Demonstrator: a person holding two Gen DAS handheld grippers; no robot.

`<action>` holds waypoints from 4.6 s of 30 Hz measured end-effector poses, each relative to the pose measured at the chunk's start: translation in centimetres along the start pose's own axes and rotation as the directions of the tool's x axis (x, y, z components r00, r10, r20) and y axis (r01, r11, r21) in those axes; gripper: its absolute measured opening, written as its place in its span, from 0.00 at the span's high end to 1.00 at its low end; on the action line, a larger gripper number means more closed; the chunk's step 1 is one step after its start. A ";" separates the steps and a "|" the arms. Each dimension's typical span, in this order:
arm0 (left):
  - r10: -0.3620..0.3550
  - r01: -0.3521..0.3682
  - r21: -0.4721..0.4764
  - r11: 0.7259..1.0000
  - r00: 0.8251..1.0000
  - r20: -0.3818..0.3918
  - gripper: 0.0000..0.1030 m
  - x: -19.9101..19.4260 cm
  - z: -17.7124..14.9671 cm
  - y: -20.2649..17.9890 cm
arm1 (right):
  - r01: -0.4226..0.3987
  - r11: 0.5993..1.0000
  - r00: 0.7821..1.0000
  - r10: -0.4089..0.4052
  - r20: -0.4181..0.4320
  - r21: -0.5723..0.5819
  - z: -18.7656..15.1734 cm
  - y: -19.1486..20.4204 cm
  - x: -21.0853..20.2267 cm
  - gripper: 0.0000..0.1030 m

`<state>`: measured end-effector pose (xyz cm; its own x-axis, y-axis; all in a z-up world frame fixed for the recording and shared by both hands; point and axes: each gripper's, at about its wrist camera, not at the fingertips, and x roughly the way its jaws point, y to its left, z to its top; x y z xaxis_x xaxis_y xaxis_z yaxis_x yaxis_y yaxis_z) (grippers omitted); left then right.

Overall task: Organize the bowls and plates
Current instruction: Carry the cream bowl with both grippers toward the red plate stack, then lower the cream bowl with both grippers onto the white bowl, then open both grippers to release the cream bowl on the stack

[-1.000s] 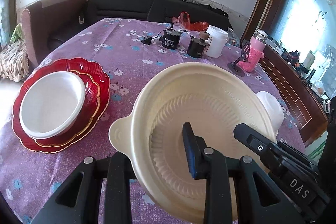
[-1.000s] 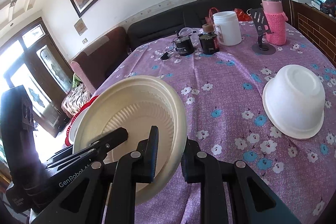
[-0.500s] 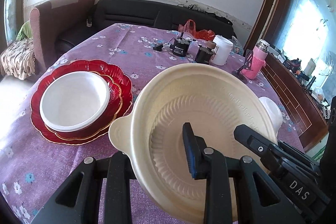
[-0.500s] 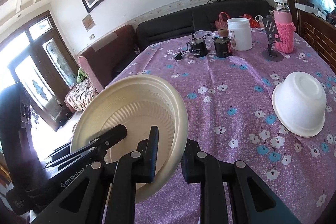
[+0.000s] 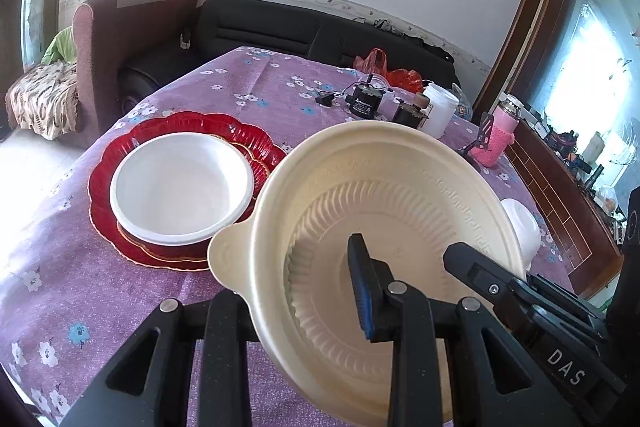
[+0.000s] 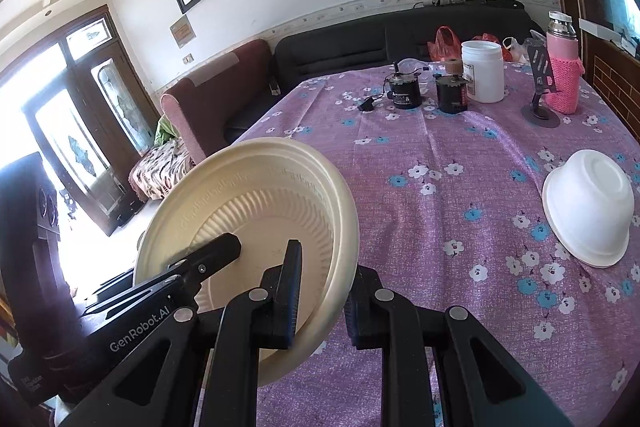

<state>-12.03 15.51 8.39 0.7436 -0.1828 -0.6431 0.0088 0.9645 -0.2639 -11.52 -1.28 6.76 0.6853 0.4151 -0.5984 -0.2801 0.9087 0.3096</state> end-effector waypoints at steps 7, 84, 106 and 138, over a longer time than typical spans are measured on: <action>0.010 -0.010 -0.034 0.999 1.000 0.008 0.73 -0.6 0.2 2.0 | -0.009 0.999 1.000 0.008 -0.013 -0.038 0.7 1.4 1.2 0.80; 0.128 -0.131 -0.182 0.975 0.991 -0.028 0.72 7.1 7.4 15.7 | -0.062 0.994 0.983 0.045 -0.178 -0.091 5.5 9.1 17.8 0.78; 0.049 -0.010 -0.287 0.958 0.991 0.127 0.63 4.5 6.9 17.6 | -0.086 0.994 0.974 0.070 -0.213 -0.068 4.8 8.8 19.1 0.78; 0.181 0.006 -0.601 0.799 0.951 0.251 0.40 -0.5 4.8 27.2 | -0.021 1.000 0.988 0.019 -0.151 -0.007 4.7 7.1 15.2 0.50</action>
<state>-8.91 42.71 4.97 0.8765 0.0490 -0.4789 -0.3903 0.6548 -0.6472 0.09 11.26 3.29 0.5702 0.4346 -0.6971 -0.2992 0.9002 0.3164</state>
